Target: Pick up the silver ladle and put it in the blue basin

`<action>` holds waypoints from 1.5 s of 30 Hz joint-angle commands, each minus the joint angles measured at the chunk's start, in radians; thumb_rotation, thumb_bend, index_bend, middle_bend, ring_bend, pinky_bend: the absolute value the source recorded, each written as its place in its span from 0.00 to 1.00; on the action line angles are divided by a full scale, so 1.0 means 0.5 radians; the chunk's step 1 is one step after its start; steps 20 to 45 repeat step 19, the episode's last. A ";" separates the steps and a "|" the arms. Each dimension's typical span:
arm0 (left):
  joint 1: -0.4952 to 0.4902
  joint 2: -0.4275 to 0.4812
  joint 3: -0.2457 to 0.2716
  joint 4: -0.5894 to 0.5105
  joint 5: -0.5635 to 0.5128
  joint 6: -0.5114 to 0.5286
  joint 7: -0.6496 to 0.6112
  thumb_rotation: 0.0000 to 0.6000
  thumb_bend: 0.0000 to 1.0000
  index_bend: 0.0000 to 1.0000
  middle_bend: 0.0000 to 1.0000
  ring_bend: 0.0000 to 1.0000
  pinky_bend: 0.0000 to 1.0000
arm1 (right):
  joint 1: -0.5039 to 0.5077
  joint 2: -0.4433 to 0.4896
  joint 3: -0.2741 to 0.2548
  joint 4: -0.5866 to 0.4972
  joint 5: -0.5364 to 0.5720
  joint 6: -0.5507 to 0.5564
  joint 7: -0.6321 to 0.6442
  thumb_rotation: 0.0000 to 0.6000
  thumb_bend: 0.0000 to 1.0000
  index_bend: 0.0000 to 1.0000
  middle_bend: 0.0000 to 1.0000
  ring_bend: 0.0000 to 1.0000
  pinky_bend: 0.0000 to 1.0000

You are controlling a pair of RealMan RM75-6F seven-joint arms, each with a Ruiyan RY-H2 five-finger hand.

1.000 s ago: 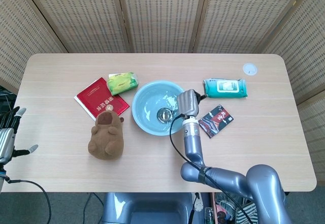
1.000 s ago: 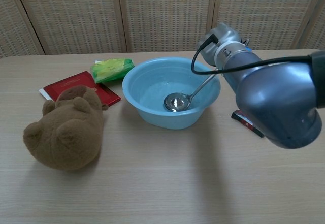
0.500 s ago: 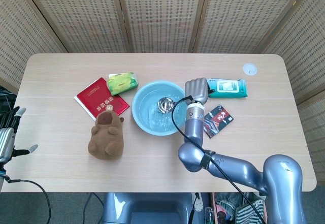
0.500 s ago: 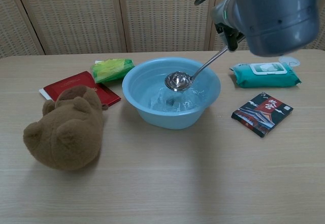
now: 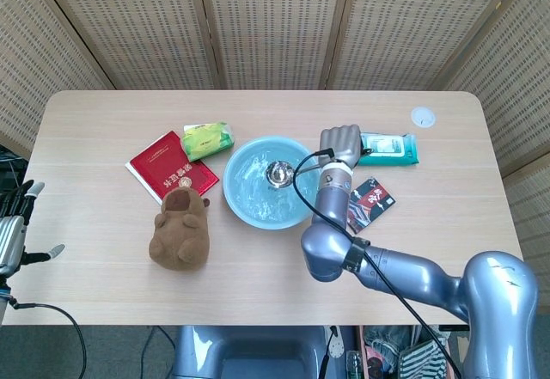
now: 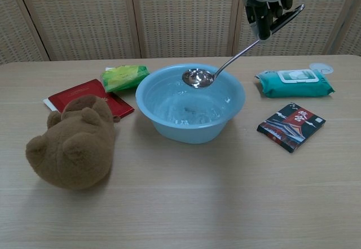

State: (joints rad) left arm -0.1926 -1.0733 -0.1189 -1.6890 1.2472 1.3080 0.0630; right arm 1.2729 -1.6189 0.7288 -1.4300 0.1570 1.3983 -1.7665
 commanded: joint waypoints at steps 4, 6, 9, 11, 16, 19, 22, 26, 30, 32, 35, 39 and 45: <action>-0.003 0.000 0.000 0.001 -0.003 -0.005 0.000 1.00 0.00 0.00 0.00 0.00 0.00 | 0.041 0.040 0.002 -0.033 0.058 0.022 0.020 1.00 0.72 0.76 0.98 0.91 1.00; -0.003 0.000 0.001 0.001 -0.003 -0.007 -0.001 1.00 0.00 0.00 0.00 0.00 0.00 | 0.051 0.051 0.006 -0.042 0.073 0.024 0.037 1.00 0.72 0.76 0.98 0.91 1.00; -0.003 0.000 0.002 0.003 -0.003 -0.006 -0.001 1.00 0.00 0.00 0.00 0.00 0.00 | 0.072 0.067 0.014 -0.052 0.101 0.038 0.050 1.00 0.72 0.76 0.98 0.91 1.00; -0.003 0.000 0.000 0.002 -0.005 -0.005 -0.003 1.00 0.00 0.00 0.00 0.00 0.00 | 0.085 0.077 0.019 -0.055 0.125 0.048 0.056 1.00 0.72 0.76 0.98 0.91 1.00; -0.006 -0.001 0.002 0.003 -0.005 -0.009 0.001 1.00 0.00 0.00 0.00 0.00 0.00 | 0.101 0.097 0.014 -0.058 0.179 0.059 0.068 1.00 0.72 0.76 0.98 0.91 1.00; -0.006 -0.003 0.003 0.005 -0.006 -0.009 0.003 1.00 0.00 0.00 0.00 0.00 0.00 | 0.109 0.112 -0.004 -0.059 0.201 0.059 0.077 1.00 0.72 0.76 0.98 0.91 1.00; -0.006 -0.003 0.003 0.005 -0.006 -0.009 0.003 1.00 0.00 0.00 0.00 0.00 0.00 | 0.109 0.112 -0.004 -0.059 0.201 0.059 0.077 1.00 0.72 0.76 0.98 0.91 1.00; -0.006 -0.003 0.003 0.005 -0.006 -0.009 0.003 1.00 0.00 0.00 0.00 0.00 0.00 | 0.109 0.112 -0.004 -0.059 0.201 0.059 0.077 1.00 0.72 0.76 0.98 0.91 1.00; -0.006 -0.003 0.003 0.005 -0.006 -0.009 0.003 1.00 0.00 0.00 0.00 0.00 0.00 | 0.109 0.112 -0.004 -0.059 0.201 0.059 0.077 1.00 0.72 0.76 0.98 0.91 1.00; -0.006 -0.003 0.003 0.005 -0.006 -0.009 0.003 1.00 0.00 0.00 0.00 0.00 0.00 | 0.109 0.112 -0.004 -0.059 0.201 0.059 0.077 1.00 0.72 0.76 0.98 0.91 1.00; -0.006 -0.003 0.003 0.005 -0.006 -0.009 0.003 1.00 0.00 0.00 0.00 0.00 0.00 | 0.109 0.112 -0.004 -0.059 0.201 0.059 0.077 1.00 0.72 0.76 0.98 0.91 1.00; -0.006 -0.003 0.003 0.005 -0.006 -0.009 0.003 1.00 0.00 0.00 0.00 0.00 0.00 | 0.109 0.112 -0.004 -0.059 0.201 0.059 0.077 1.00 0.72 0.76 0.98 0.91 1.00; -0.006 -0.003 0.003 0.005 -0.006 -0.009 0.003 1.00 0.00 0.00 0.00 0.00 0.00 | 0.109 0.112 -0.004 -0.059 0.201 0.059 0.077 1.00 0.72 0.76 0.98 0.91 1.00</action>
